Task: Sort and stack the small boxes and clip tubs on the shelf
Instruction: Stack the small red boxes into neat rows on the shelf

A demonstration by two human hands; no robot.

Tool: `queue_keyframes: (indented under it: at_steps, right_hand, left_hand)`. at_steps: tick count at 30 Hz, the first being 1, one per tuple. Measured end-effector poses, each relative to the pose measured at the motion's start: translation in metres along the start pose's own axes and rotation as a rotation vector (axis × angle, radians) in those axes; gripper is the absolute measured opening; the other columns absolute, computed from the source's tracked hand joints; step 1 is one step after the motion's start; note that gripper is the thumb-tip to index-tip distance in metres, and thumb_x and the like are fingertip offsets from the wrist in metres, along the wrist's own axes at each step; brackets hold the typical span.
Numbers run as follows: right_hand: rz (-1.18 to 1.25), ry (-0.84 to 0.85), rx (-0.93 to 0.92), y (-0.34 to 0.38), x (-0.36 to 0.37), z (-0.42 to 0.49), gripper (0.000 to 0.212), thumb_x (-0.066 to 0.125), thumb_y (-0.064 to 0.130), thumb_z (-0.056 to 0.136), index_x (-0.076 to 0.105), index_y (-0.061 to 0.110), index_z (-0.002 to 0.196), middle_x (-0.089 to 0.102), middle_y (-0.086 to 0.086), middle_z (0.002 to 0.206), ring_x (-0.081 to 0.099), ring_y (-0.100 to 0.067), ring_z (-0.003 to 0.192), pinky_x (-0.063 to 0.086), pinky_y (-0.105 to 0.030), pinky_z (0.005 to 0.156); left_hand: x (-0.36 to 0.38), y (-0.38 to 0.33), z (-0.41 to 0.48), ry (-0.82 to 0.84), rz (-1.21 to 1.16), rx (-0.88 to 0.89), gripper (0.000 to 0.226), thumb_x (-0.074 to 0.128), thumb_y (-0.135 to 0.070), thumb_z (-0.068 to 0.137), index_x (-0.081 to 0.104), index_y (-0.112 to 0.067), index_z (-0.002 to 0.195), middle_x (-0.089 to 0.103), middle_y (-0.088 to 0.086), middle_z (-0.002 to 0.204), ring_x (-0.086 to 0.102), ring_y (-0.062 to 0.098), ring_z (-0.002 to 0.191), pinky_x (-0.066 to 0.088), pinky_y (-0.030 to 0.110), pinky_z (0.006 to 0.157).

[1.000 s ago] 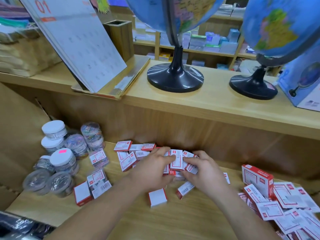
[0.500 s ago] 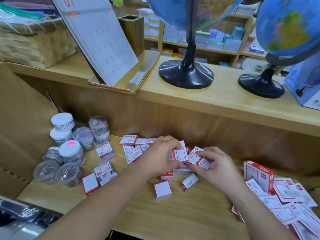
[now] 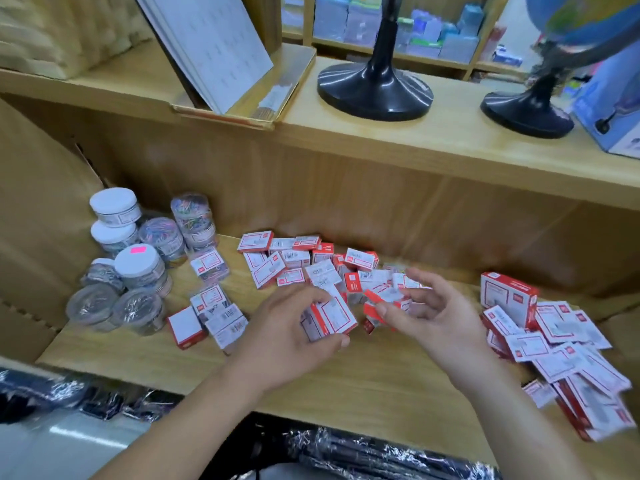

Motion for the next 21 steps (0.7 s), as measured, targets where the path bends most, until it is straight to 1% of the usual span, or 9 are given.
queue_keyframes:
  at_steps: [2, 3, 6, 7, 10, 14, 17, 18, 21]
  right_hand:
    - [0.075, -0.023, 0.062, -0.006, -0.002, -0.012, 0.072, 0.093, 0.031, 0.054, 0.064, 0.026, 0.119, 0.073, -0.012, 0.105, 0.071, -0.015, 0.080, 0.057, -0.024, 0.075]
    - [0.078, -0.046, 0.089, -0.011, -0.005, -0.018, 0.073, 0.094, 0.033, 0.052, 0.065, 0.025, 0.118, 0.073, -0.014, 0.104, 0.073, -0.018, 0.082, 0.058, -0.026, 0.078]
    - [-0.018, -0.105, 0.100, -0.026, -0.021, -0.042, 0.073, 0.099, 0.041, 0.050, 0.067, 0.027, 0.114, 0.075, -0.004, 0.101, 0.073, -0.023, 0.088, 0.059, -0.040, 0.084]
    - [-0.074, -0.122, 0.095, -0.031, -0.030, -0.051, 0.068, 0.098, 0.037, 0.052, 0.068, 0.027, 0.113, 0.075, 0.001, 0.099, 0.072, -0.017, 0.087, 0.059, -0.038, 0.084]
    - [-0.212, -0.162, 0.098, -0.045, -0.063, -0.079, 0.057, 0.096, 0.021, 0.060, 0.068, 0.027, 0.109, 0.073, 0.020, 0.090, 0.067, 0.006, 0.080, 0.054, -0.020, 0.077]
    - [-0.324, -0.266, 0.092, -0.060, -0.117, -0.108, 0.057, 0.094, 0.029, 0.063, 0.066, 0.028, 0.113, 0.071, 0.029, 0.095, 0.068, 0.005, 0.086, 0.055, -0.018, 0.078]
    - [-0.465, -0.348, 0.058, -0.061, -0.153, -0.112, 0.049, 0.092, 0.035, 0.065, 0.064, 0.037, 0.105, 0.070, 0.031, 0.095, 0.065, 0.011, 0.090, 0.050, -0.009, 0.074]
    - [-0.541, -0.376, 0.042, -0.061, -0.162, -0.110, 0.051, 0.091, 0.039, 0.066, 0.064, 0.037, 0.109, 0.069, 0.029, 0.100, 0.064, 0.009, 0.094, 0.049, -0.010, 0.076]
    - [-0.725, -0.436, 0.005, -0.067, -0.180, -0.097, 0.068, 0.087, 0.048, 0.067, 0.061, 0.029, 0.127, 0.065, 0.012, 0.124, 0.060, -0.009, 0.116, 0.051, -0.030, 0.093]
  left_hand:
    - [0.011, -0.002, -0.018, 0.038, -0.054, -0.011, 0.053, 0.088, -0.053, 0.064, 0.064, -0.034, 0.107, 0.062, -0.019, 0.107, 0.066, 0.013, 0.098, 0.058, 0.041, 0.076]
    - [0.018, -0.003, -0.027, 0.065, -0.064, -0.023, 0.053, 0.088, -0.054, 0.064, 0.064, -0.035, 0.107, 0.063, -0.019, 0.107, 0.066, 0.013, 0.097, 0.059, 0.041, 0.076]
    - [0.043, -0.008, -0.045, 0.145, -0.005, -0.032, 0.056, 0.086, -0.061, 0.062, 0.064, -0.037, 0.107, 0.062, -0.023, 0.107, 0.063, 0.006, 0.097, 0.058, 0.035, 0.077]
    - [0.053, -0.013, -0.048, 0.171, 0.006, -0.025, 0.056, 0.085, -0.062, 0.061, 0.065, -0.037, 0.107, 0.062, -0.025, 0.105, 0.062, 0.003, 0.096, 0.057, 0.033, 0.077]
    - [0.087, -0.032, -0.049, 0.238, 0.037, 0.051, 0.054, 0.085, -0.060, 0.060, 0.068, -0.035, 0.105, 0.061, -0.029, 0.101, 0.059, -0.003, 0.098, 0.053, 0.029, 0.086]
    - [0.138, -0.060, -0.038, 0.325, 0.021, 0.084, 0.052, 0.082, -0.061, 0.062, 0.068, -0.033, 0.104, 0.061, -0.024, 0.105, 0.059, 0.000, 0.098, 0.054, 0.032, 0.086]
    - [0.167, -0.087, -0.018, 0.369, 0.092, 0.168, 0.052, 0.077, -0.063, 0.068, 0.067, -0.031, 0.108, 0.061, -0.020, 0.109, 0.056, 0.003, 0.101, 0.051, 0.029, 0.087]
    - [0.176, -0.094, -0.009, 0.379, 0.126, 0.198, 0.053, 0.074, -0.064, 0.070, 0.066, -0.029, 0.110, 0.062, -0.017, 0.110, 0.055, 0.006, 0.103, 0.050, 0.029, 0.087]
    - [0.203, -0.099, 0.021, 0.356, 0.252, 0.235, 0.053, 0.074, -0.061, 0.074, 0.065, -0.025, 0.112, 0.065, -0.008, 0.113, 0.059, 0.017, 0.108, 0.051, 0.035, 0.086]
Point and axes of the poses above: each hand's wrist, its own z-axis towards the middle knuckle, its own x-axis out of the palm, y = z × x, the point moved 5 cm from there along z, towards the middle knuckle
